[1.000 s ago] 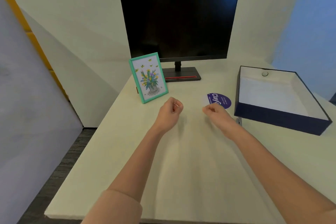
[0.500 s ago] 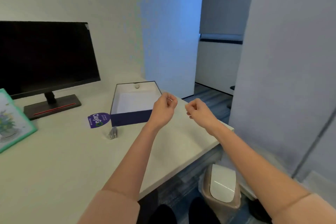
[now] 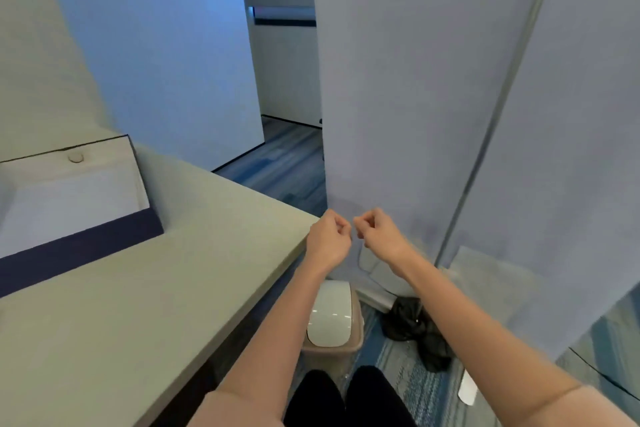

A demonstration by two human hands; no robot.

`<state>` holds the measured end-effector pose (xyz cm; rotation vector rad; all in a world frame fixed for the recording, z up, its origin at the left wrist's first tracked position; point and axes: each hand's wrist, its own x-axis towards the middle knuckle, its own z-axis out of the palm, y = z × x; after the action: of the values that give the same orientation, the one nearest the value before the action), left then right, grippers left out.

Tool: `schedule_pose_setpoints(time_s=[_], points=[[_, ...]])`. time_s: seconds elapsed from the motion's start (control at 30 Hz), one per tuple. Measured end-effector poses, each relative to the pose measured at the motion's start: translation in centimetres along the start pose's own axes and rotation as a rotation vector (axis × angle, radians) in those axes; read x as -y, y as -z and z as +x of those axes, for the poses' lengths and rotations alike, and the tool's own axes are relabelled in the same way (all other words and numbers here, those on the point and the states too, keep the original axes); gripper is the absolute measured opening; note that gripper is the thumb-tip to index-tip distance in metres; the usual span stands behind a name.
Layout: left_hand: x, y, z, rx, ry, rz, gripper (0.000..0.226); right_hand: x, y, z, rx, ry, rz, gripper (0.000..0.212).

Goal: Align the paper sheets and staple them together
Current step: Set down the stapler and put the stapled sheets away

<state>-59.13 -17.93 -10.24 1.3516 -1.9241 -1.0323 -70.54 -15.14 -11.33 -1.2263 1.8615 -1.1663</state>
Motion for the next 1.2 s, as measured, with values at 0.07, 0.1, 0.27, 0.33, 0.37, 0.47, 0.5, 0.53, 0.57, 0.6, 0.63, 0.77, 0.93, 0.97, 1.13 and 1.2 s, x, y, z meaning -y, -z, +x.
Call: schedule_pose_setpoints(time_s=[0.07, 0.1, 0.27, 0.33, 0.37, 0.47, 0.5, 0.53, 0.57, 0.6, 0.63, 0.77, 0.93, 0.97, 1.13, 1.2], points=[[2.7, -3.2, 1.1, 0.068, 0.073, 0.014, 0.006, -3.5, -0.6, 1.2, 0.004, -0.065, -0.015, 0.011], [4.4, -4.5, 1.7, 0.099, 0.115, 0.036, 0.009, -5.2, -1.1, 1.7, 0.015, -0.096, -0.023, 0.012], [13.7, -9.3, 4.5, 0.192, 0.302, 0.240, 0.016, -13.6, -5.9, 4.4, 0.131, -0.258, -0.059, 0.013], [17.3, -10.6, 5.5, 0.208, 0.354, 0.321, 0.015, -16.9, -8.3, 5.1, 0.182, -0.306, -0.069, 0.014], [18.9, -11.2, 5.9, 0.220, 0.380, 0.342, 0.016, -18.4, -9.4, 5.5, 0.204, -0.324, -0.077, 0.015], [23.2, -13.2, 7.1, 0.270, 0.428, 0.386, 0.016, -23.0, -12.3, 6.8, 0.289, -0.379, -0.129, 0.008], [24.5, -13.8, 7.4, 0.284, 0.435, 0.403, 0.016, -24.2, -13.0, 7.3, 0.320, -0.394, -0.159, 0.006], [25.8, -14.5, 7.7, 0.293, 0.439, 0.413, 0.017, -25.5, -13.7, 7.8, 0.347, -0.398, -0.193, 0.006], [27.0, -15.2, 8.0, 0.305, 0.440, 0.431, 0.018, -26.7, -14.5, 8.3, 0.369, -0.392, -0.229, 0.006], [27.8, -15.5, 8.1, 0.311, 0.429, 0.449, 0.019, -27.4, -15.0, 8.6, 0.379, -0.371, -0.266, 0.006], [28.6, -16.0, 8.2, 0.311, 0.418, 0.464, 0.020, -28.2, -15.5, 8.9, 0.385, -0.345, -0.303, 0.006], [30.4, -17.1, 8.9, 0.279, 0.350, 0.525, 0.018, -30.3, -17.4, 9.7, 0.385, -0.236, -0.477, 0.006], [31.9, -17.7, 9.7, 0.231, 0.294, 0.556, 0.016, -32.0, -18.8, 10.2, 0.358, -0.137, -0.574, 0.012], [32.0, -17.8, 9.8, 0.229, 0.281, 0.553, 0.018, -32.3, -18.8, 10.3, 0.349, -0.130, -0.573, 0.014], [32.7, -18.1, 9.9, 0.245, 0.233, 0.532, 0.028, -33.3, -19.1, 10.1, 0.340, -0.111, -0.562, 0.024], [33.0, -18.3, 9.9, 0.252, 0.213, 0.534, 0.026, -33.3, -19.0, 10.1, 0.339, -0.125, -0.573, 0.022]])
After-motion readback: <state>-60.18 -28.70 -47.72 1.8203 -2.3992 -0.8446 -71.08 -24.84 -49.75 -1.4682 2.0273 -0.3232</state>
